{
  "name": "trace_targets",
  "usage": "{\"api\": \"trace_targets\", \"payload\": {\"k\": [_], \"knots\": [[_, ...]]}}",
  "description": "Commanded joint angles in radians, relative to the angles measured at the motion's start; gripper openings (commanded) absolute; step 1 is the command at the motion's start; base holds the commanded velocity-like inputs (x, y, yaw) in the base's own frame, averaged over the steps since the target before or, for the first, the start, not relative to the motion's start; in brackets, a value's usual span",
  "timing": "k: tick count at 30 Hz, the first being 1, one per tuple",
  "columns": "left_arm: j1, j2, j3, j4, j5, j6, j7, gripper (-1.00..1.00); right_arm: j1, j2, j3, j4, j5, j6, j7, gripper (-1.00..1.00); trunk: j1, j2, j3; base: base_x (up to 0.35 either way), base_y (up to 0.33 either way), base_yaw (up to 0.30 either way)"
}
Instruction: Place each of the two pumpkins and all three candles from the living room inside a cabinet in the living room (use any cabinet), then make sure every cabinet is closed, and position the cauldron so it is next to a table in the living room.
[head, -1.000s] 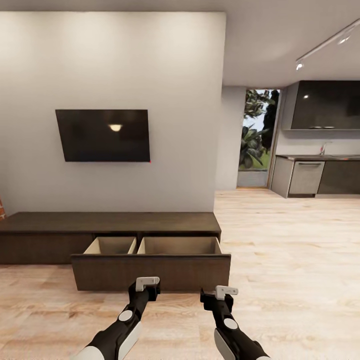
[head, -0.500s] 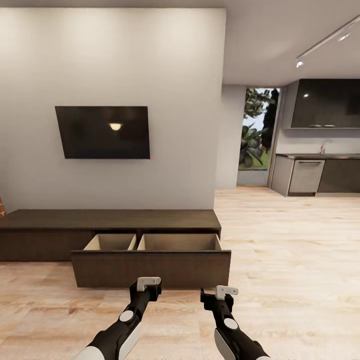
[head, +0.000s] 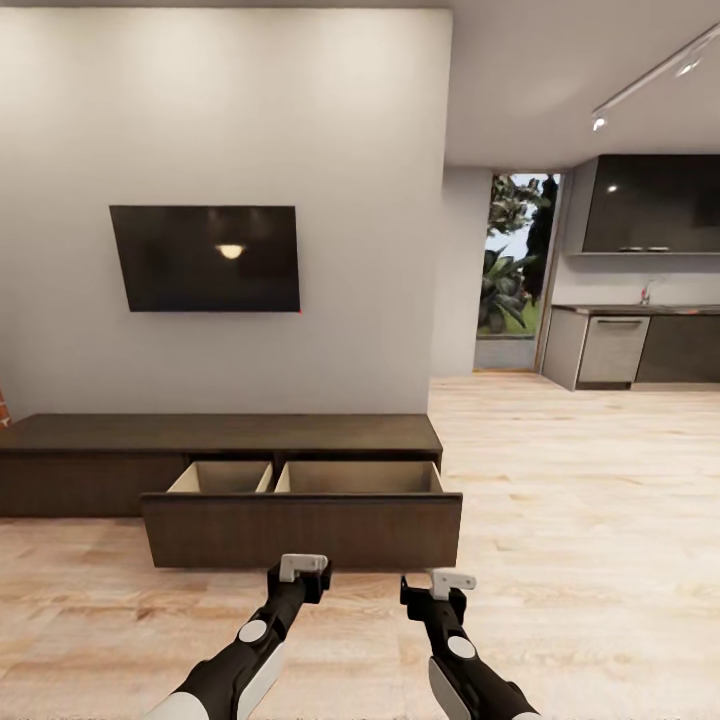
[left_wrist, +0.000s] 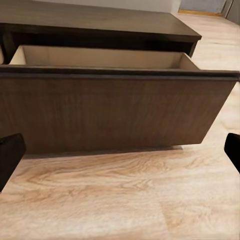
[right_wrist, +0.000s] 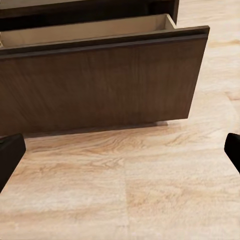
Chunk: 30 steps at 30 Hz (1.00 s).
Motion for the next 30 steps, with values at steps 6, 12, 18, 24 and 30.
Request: {"api": "trace_targets", "payload": {"k": [6, 12, 18, 24, 30], "knots": [[-0.001, 0.001, -0.008, 0.002, 0.009, -0.005, -0.002, 1.00, -0.003, -0.006, 0.011, 0.000, -0.007, -0.002, 0.009, 1.00, 0.023, -0.043, -0.020, 0.000, 0.000, 0.000], [-0.001, 0.000, -0.008, 0.001, 0.009, -0.004, 0.000, 1.00, -0.006, -0.018, 0.005, 0.004, -0.008, 0.002, 0.134, 1.00, 0.046, -0.085, -0.039, 0.000, 0.000, 0.000], [-0.001, 0.001, -0.005, 0.005, 0.010, -0.004, 0.001, 1.00, -0.007, -0.020, 0.006, 0.004, -0.007, 0.001, 0.164, 1.00, 0.069, -0.127, -0.058, 0.000, 0.000, 0.000], [-0.001, 0.000, 0.002, 0.009, 0.011, -0.004, 0.002, 1.00, -0.024, -0.021, 0.004, 0.012, -0.010, 0.005, 0.167, 1.00, 0.092, -0.169, -0.076, 0.000, 0.000, 0.000], [-0.001, 0.001, 0.005, 0.013, 0.011, -0.004, 0.002, 1.00, -0.066, -0.020, -0.010, 0.065, -0.011, 0.009, 0.167, 1.00, 0.115, -0.211, -0.095, 0.000, 0.000, 0.000]]}}
